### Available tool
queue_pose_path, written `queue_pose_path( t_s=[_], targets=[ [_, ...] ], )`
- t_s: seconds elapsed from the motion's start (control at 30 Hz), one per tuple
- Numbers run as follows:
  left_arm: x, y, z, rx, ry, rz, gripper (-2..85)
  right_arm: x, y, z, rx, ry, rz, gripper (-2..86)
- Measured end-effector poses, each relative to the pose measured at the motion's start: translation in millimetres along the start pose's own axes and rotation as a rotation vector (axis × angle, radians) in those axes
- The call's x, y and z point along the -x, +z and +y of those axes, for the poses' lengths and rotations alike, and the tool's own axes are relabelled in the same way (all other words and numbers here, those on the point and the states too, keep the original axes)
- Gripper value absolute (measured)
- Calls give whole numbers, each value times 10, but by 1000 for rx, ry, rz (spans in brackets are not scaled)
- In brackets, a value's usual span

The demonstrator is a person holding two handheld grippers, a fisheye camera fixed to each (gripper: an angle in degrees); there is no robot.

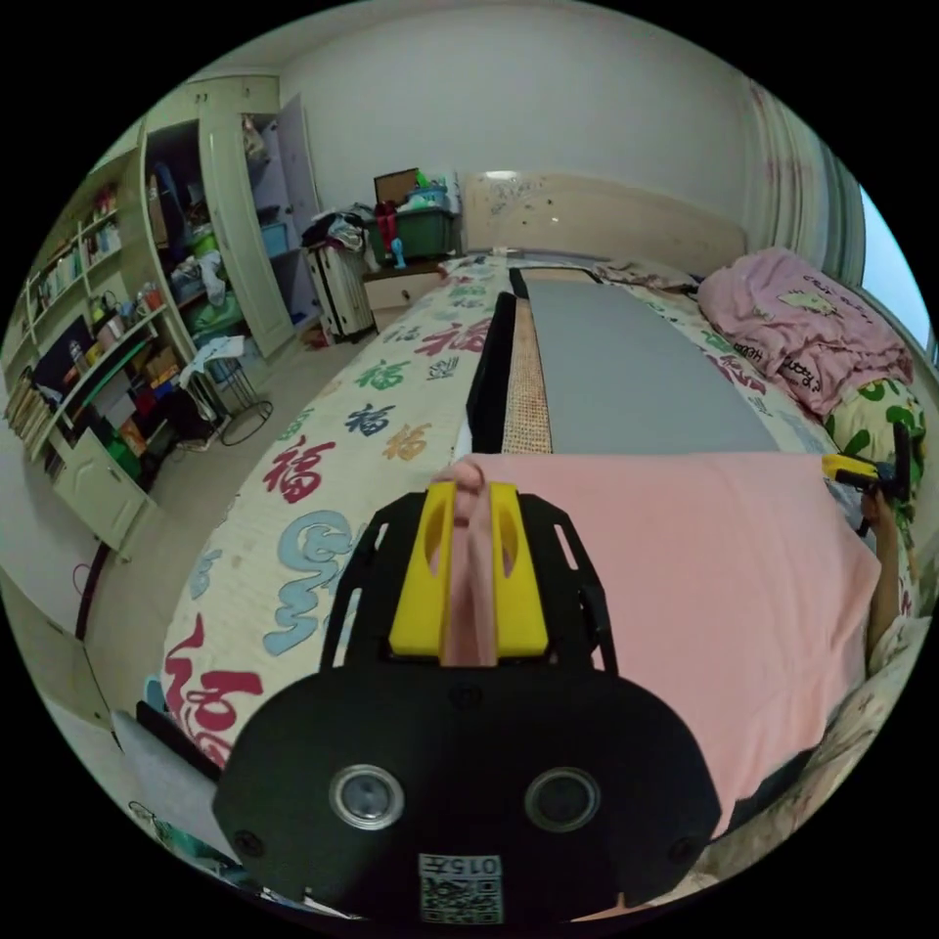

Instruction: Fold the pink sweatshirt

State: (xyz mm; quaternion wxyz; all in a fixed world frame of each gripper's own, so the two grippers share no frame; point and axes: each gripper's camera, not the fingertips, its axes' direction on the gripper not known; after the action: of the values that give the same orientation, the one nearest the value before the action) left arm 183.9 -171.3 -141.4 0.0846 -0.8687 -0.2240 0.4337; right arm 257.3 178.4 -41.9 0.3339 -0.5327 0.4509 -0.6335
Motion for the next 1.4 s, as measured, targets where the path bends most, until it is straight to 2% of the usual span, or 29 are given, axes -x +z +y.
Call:
queue_pose_path(
  t_s=[0.03, 0.1, 0.2, 0.27, 0.33, 0.47, 0.77, 0.97, 1.17, 1.27, 1.33, 1.4],
  targets=[
    [-14, -165, 89, -14, 4, -4, 63, -3, -156, 67, -63, 24, 35, 47],
    [-142, -796, 526, -66, 19, 28, 66, 139, -388, 145, -176, -13, -29, 40],
    [-435, -1403, 1170, -135, 44, 159, 64, 755, -598, 232, -301, -259, -290, 35],
    [-630, -1633, 1528, -180, 42, 216, 61, 1431, -541, 276, -229, -488, -499, 37],
    [-809, -1742, 1779, -205, 36, 257, 60, 1957, -407, 344, -115, -628, -577, 40],
    [-1200, -1692, 1914, -115, 74, 306, 72, 2855, -117, 750, 35, -894, -599, 61],
    [-1487, -1926, 1822, -70, 77, 220, 78, 3073, 172, 896, 211, -921, -604, 36],
    [-1586, -2161, 1604, -57, 75, 169, 76, 3060, 143, 909, 255, -1029, -611, -2],
    [-1710, -2321, 1213, -15, 116, 103, 76, 2988, 102, 695, 304, -1046, -645, -3],
    [-1717, -2378, 1052, -29, 122, 89, 80, 2900, -68, 503, 318, -1061, -591, 4],
    [-1749, -2444, 926, -25, 144, 79, 85, 2597, -331, 310, 240, -1014, -610, 38],
    [-1926, -2605, 706, -52, 228, 98, 91, 2089, -606, 43, 96, -837, -583, 56]
  ],
)
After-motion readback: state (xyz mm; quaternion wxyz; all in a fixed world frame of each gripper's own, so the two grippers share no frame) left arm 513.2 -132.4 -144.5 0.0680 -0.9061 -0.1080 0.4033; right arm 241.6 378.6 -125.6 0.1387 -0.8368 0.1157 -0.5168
